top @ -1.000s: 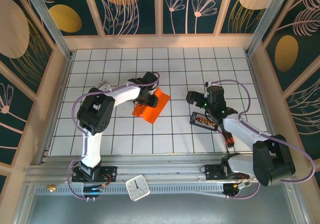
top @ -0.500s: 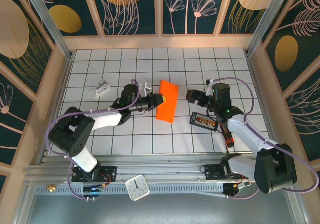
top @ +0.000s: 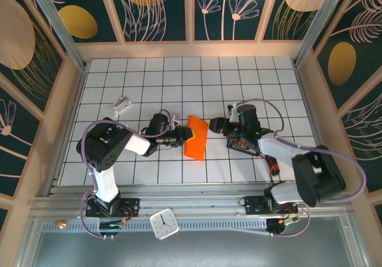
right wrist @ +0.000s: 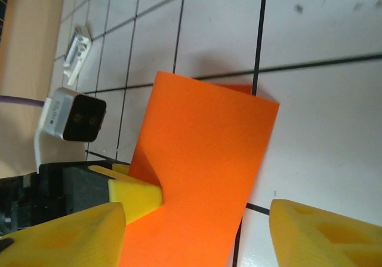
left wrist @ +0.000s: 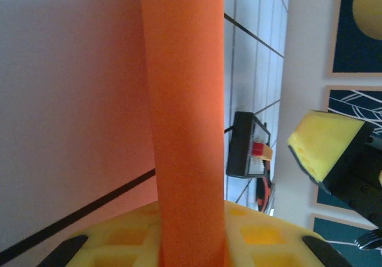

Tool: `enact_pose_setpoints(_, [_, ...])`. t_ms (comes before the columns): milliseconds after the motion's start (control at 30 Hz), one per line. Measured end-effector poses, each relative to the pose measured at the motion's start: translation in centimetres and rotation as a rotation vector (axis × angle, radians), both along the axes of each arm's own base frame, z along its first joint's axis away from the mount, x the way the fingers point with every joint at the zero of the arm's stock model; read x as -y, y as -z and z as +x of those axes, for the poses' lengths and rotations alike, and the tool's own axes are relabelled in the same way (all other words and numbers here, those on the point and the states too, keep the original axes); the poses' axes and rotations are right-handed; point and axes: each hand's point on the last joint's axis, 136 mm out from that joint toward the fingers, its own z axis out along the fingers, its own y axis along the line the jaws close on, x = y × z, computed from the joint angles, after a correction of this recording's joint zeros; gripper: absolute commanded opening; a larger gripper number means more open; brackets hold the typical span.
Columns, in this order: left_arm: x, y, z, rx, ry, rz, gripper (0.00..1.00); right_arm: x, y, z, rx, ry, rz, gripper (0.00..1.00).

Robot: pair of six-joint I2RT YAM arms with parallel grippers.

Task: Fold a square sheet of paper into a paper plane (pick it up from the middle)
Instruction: First fold the square sheet of paper in half at the center of the table, then hold the square sheet of paper at the center of the table.

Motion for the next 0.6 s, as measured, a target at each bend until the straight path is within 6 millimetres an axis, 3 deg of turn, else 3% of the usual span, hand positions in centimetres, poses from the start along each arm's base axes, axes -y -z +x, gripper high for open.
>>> enact_pose_setpoints(167, [-0.5,1.1,-0.2,0.000,-0.001,0.041,0.29,-2.6,2.8,-0.6,-0.075,-0.048,0.019,0.45])
enact_pose_setpoints(367, [-0.4,1.0,-0.3,0.031,0.014,0.049,0.35,-4.1,4.8,0.8,-0.106,-0.055,0.034,0.36])
enact_pose_setpoints(600, [-0.1,0.4,-0.4,0.075,0.044,0.069,0.53,-4.6,6.1,1.4,-0.120,-0.063,0.033,0.31])
